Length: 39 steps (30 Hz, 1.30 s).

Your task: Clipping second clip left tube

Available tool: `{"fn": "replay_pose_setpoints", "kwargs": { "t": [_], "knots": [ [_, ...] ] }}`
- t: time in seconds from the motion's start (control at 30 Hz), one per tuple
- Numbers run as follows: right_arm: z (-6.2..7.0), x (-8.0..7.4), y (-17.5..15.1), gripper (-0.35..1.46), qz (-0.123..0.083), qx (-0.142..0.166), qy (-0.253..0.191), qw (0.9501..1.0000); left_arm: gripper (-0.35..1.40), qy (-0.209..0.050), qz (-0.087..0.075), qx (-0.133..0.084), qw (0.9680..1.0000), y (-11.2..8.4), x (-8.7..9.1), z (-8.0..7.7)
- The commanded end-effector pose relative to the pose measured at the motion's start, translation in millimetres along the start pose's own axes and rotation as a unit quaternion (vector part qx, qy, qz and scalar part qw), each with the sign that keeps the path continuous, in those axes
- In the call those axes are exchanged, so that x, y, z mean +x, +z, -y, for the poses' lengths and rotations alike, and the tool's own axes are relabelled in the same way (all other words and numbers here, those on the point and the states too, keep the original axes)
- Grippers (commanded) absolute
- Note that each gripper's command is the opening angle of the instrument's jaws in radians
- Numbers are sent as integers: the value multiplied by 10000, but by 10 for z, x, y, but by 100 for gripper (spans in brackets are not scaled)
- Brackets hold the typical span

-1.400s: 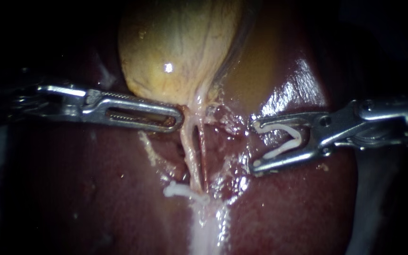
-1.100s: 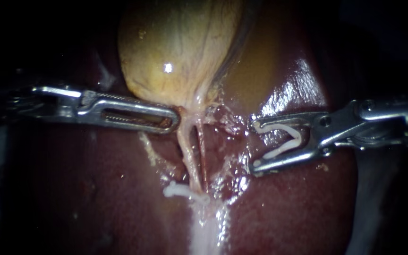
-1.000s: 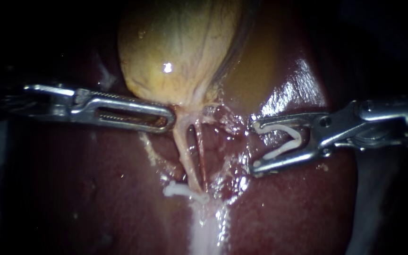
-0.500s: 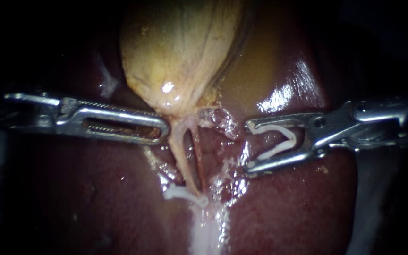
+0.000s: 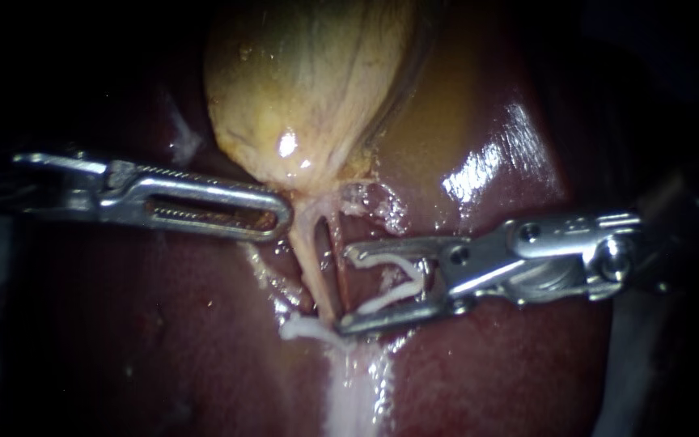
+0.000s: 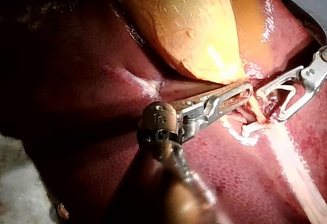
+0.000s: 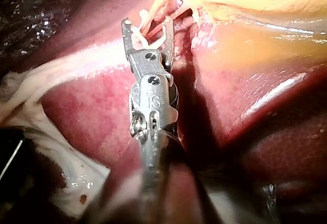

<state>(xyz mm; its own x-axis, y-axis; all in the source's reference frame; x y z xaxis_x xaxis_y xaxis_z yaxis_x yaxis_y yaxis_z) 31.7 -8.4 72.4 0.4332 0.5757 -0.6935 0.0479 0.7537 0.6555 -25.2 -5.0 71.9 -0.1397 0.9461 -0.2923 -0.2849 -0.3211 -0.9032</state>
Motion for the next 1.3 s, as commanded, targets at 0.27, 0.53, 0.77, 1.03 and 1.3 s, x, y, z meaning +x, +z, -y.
{"fn": "replay_pose_setpoints", "kwargs": {
  "t": [0.27, 0.53, 0.77, 1.03, 1.3],
  "knots": [
    [0, -9, 26, 50, 17, 78, 53, 10000, -35, -2, -2, 1, 10000, 1, 0, 0],
    [-1, -17, 48, 50, 34, 144, 91, 9998, -35, -3, -4, 4, 10000, 2, 1, -1],
    [-1, -22, 63, 48, 33, 133, 207, 9997, -35, -4, -6, 5, 10000, 3, 1, -1],
    [-7, -23, 61, 33, 18, 140, 449, 9989, -35, -4, -6, 5, 10000, 3, 1, 0],
    [-12, -25, 57, -22, 2, 159, 743, 9971, -35, -3, -3, 1, 10000, 3, 1, 1]
  ]
}}
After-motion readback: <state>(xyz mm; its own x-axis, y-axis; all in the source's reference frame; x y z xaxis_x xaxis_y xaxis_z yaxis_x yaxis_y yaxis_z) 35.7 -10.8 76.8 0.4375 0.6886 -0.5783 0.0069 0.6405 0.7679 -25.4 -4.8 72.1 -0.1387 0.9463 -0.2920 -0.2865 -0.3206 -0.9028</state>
